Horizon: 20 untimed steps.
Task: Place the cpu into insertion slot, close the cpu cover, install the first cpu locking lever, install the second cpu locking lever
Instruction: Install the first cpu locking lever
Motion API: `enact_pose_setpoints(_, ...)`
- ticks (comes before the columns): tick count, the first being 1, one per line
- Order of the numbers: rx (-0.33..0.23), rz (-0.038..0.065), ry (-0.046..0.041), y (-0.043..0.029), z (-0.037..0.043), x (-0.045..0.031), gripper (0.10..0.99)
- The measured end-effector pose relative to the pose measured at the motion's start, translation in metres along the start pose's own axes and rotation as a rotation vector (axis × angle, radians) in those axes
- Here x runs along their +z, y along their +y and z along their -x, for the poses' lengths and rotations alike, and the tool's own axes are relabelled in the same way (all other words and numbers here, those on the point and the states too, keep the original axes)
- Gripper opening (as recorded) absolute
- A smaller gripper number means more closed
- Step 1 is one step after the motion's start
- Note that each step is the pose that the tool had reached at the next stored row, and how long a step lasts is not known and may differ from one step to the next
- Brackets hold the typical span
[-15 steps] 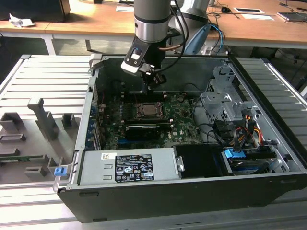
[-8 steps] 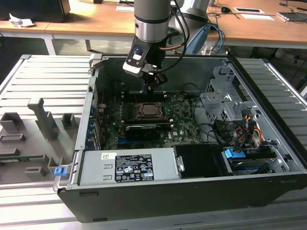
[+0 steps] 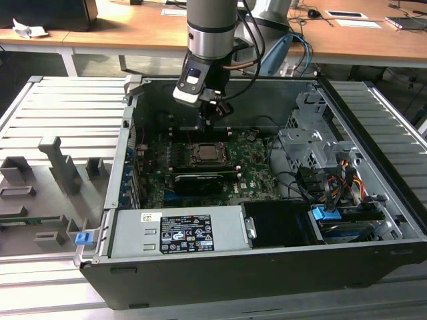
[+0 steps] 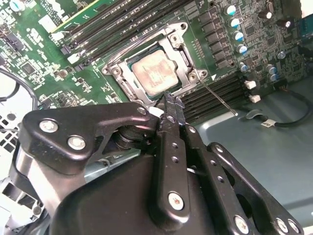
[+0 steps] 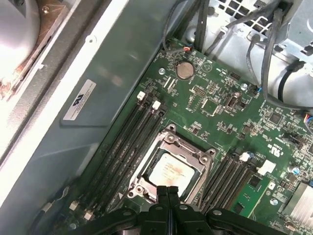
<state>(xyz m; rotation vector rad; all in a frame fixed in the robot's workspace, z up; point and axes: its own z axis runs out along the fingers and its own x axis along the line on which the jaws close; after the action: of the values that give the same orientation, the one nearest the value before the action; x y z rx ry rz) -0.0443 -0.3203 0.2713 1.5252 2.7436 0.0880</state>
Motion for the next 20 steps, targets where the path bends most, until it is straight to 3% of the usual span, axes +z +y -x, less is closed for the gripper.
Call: enact_pose_setpoints(20,-0.145,-0.004,0.0073,0.0000,0.0000,0.0000,0.106)
